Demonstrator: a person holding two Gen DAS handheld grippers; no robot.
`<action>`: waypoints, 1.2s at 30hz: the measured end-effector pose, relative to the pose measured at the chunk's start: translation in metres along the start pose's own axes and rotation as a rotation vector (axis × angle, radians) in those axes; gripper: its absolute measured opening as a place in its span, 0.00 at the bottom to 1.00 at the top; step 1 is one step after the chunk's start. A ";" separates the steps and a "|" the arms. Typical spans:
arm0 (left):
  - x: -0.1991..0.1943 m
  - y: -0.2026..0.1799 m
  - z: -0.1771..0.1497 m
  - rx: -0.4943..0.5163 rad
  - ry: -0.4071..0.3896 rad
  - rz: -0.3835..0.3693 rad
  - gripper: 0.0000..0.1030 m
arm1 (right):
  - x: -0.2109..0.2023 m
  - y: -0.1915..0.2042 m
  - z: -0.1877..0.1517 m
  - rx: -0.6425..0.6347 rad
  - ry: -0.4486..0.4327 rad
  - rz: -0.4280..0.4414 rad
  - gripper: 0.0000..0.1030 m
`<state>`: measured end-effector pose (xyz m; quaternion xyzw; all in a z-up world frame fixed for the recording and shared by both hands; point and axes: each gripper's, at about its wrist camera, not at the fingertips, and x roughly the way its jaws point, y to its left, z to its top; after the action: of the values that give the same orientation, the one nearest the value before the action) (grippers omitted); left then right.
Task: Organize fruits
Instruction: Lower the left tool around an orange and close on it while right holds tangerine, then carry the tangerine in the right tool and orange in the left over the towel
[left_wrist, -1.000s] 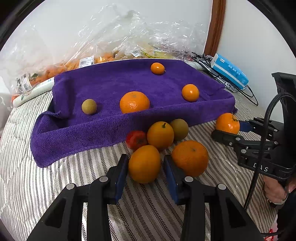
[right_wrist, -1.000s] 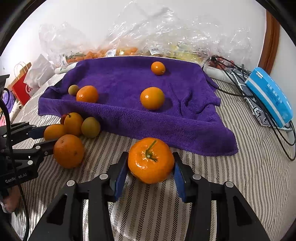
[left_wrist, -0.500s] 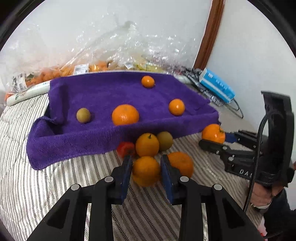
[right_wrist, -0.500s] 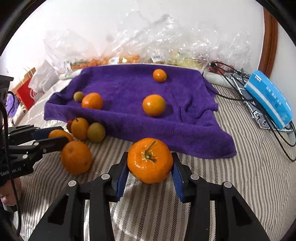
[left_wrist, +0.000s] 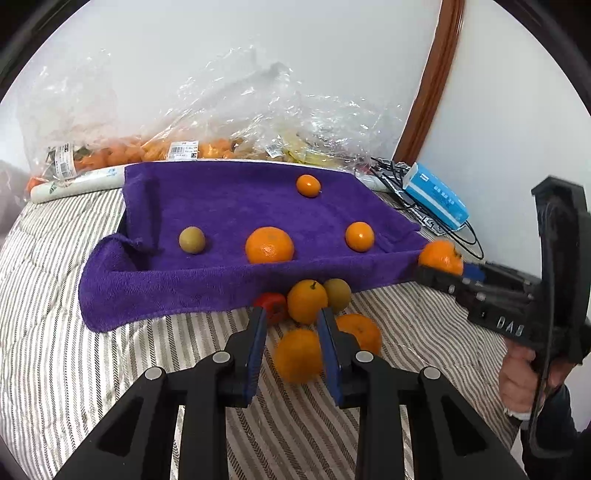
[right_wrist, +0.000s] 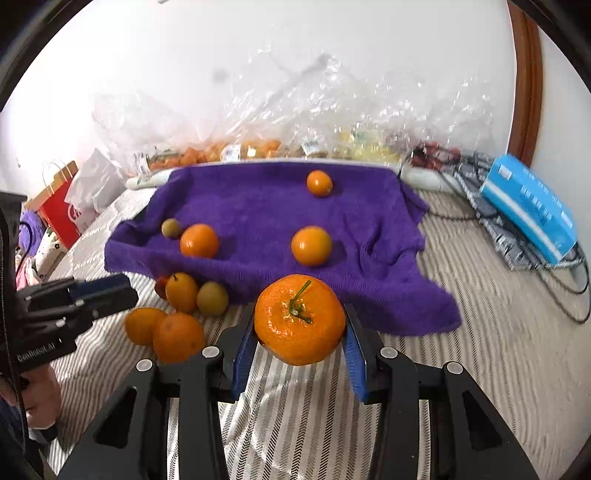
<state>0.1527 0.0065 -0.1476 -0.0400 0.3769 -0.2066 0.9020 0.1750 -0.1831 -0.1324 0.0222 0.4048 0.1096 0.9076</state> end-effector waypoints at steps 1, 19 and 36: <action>0.002 -0.001 -0.001 0.004 0.014 -0.009 0.27 | -0.004 0.001 0.003 -0.007 -0.009 -0.006 0.42; 0.018 -0.020 -0.019 0.110 0.128 0.033 0.30 | -0.017 -0.010 -0.003 0.007 -0.016 -0.020 0.42; -0.011 0.019 0.078 -0.030 -0.100 0.168 0.30 | -0.026 -0.008 0.071 -0.034 -0.156 -0.029 0.42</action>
<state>0.2066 0.0220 -0.0891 -0.0321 0.3365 -0.1224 0.9331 0.2117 -0.1929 -0.0665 0.0097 0.3314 0.1013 0.9380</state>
